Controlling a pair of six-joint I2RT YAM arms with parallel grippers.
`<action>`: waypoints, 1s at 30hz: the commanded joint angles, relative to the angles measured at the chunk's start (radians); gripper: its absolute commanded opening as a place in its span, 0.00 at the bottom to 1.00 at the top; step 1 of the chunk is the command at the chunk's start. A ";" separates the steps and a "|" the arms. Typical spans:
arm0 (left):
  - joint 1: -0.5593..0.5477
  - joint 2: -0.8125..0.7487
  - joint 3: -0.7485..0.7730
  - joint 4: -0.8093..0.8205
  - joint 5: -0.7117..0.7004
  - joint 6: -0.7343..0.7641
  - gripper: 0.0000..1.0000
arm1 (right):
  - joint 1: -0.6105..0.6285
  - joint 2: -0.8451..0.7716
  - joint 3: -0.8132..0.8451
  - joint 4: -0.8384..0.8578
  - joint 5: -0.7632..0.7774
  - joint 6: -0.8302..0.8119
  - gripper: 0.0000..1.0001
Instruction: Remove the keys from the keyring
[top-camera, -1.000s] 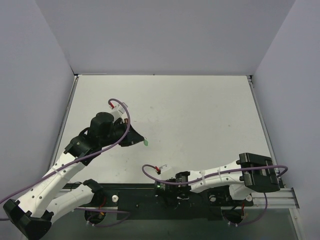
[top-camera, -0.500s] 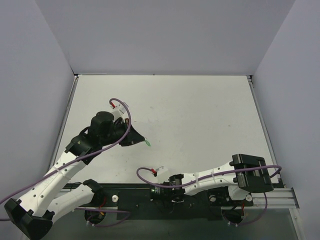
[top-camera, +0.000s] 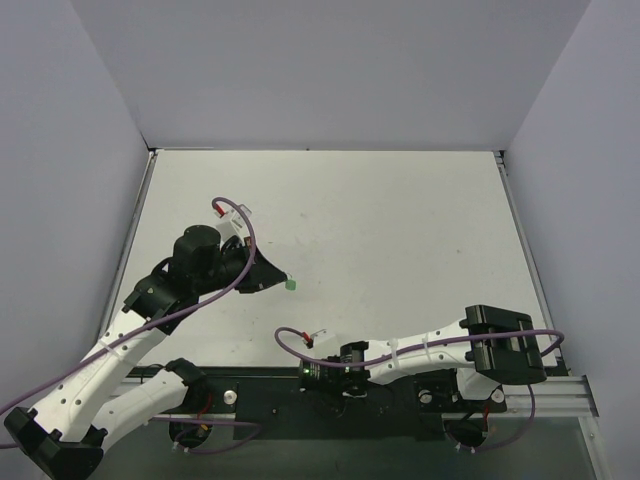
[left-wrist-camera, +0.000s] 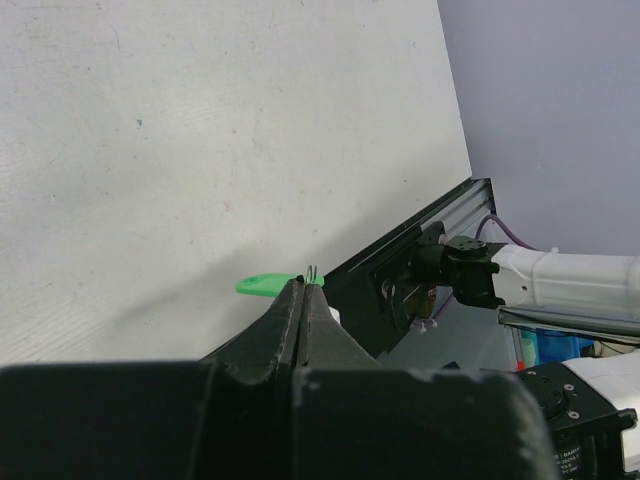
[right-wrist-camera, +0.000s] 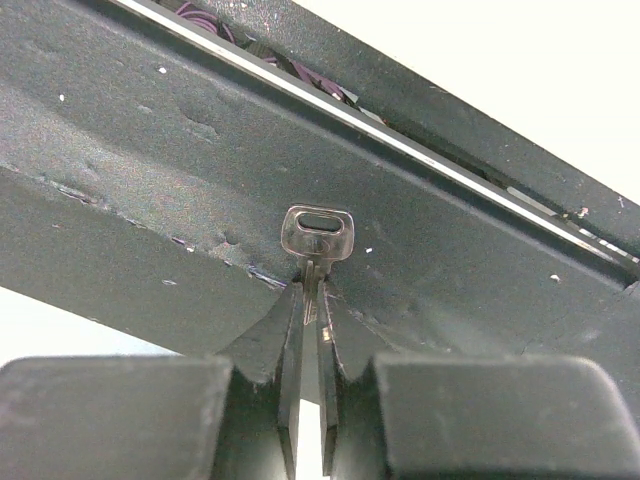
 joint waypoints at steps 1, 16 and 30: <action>0.007 -0.009 0.012 0.030 0.003 0.005 0.00 | 0.012 0.088 -0.082 -0.065 0.051 0.010 0.00; 0.014 -0.012 0.015 0.019 -0.011 0.015 0.00 | 0.041 -0.018 -0.004 -0.225 0.213 0.015 0.00; 0.020 -0.031 0.015 0.002 -0.047 0.017 0.00 | -0.127 -0.137 0.152 -0.334 0.260 -0.080 0.00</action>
